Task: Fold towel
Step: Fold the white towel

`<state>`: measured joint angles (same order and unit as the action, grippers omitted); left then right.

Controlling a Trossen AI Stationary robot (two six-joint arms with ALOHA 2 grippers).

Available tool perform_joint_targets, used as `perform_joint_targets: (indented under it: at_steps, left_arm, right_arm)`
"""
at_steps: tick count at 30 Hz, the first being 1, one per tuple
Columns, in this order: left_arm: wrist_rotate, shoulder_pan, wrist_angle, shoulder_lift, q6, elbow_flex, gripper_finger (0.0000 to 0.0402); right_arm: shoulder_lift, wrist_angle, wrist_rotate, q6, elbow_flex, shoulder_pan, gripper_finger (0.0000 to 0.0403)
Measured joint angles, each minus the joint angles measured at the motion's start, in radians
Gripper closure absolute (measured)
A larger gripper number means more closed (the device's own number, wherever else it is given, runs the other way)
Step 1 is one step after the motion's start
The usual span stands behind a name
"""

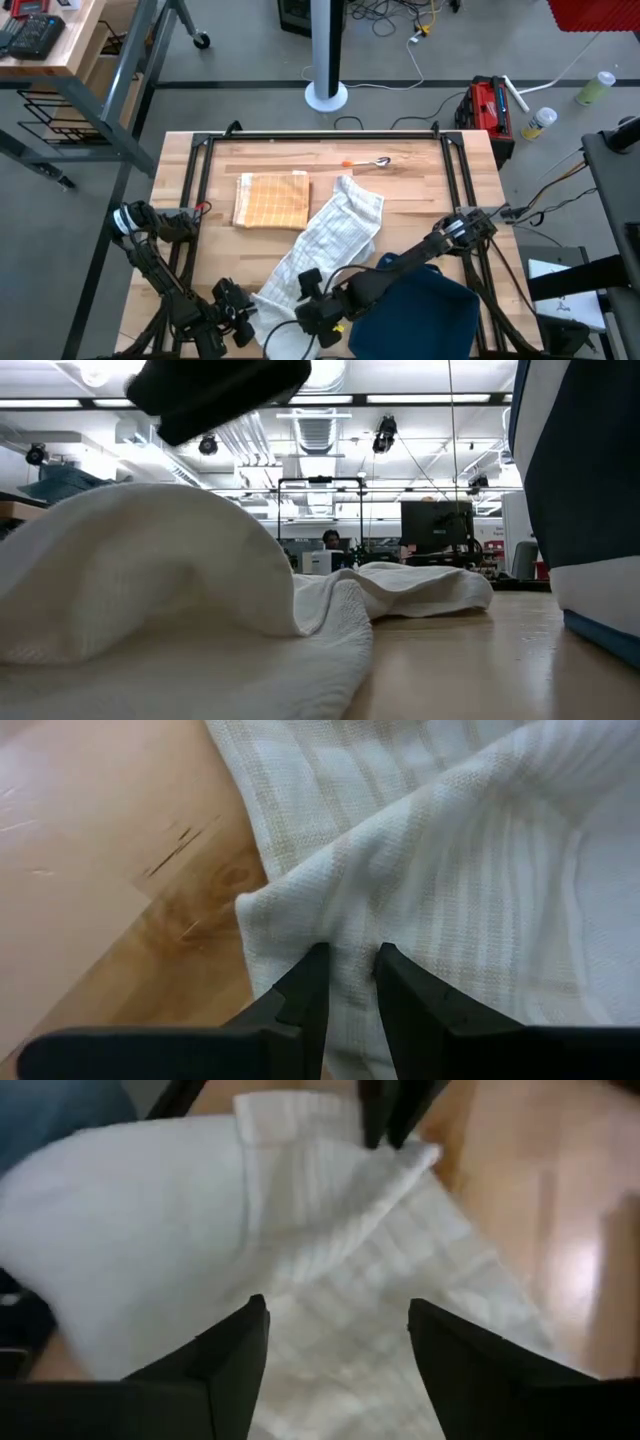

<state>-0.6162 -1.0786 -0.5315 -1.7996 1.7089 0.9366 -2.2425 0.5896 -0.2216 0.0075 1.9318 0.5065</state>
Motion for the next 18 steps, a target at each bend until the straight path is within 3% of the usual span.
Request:
perform_joint_targets:
  at_steps: [13,18]
  left_arm:
    - [-0.025,0.006,0.024,0.0,0.032,0.001,0.0324]
    - [-0.058,0.008,0.027,0.006,0.06,0.021,0.0324]
  right_arm:
    - [-0.094,-0.019,-0.008,0.052,-0.014,0.029,0.0187]
    - [-0.117,-0.037,-0.041,0.095,0.001,0.008,0.0221]
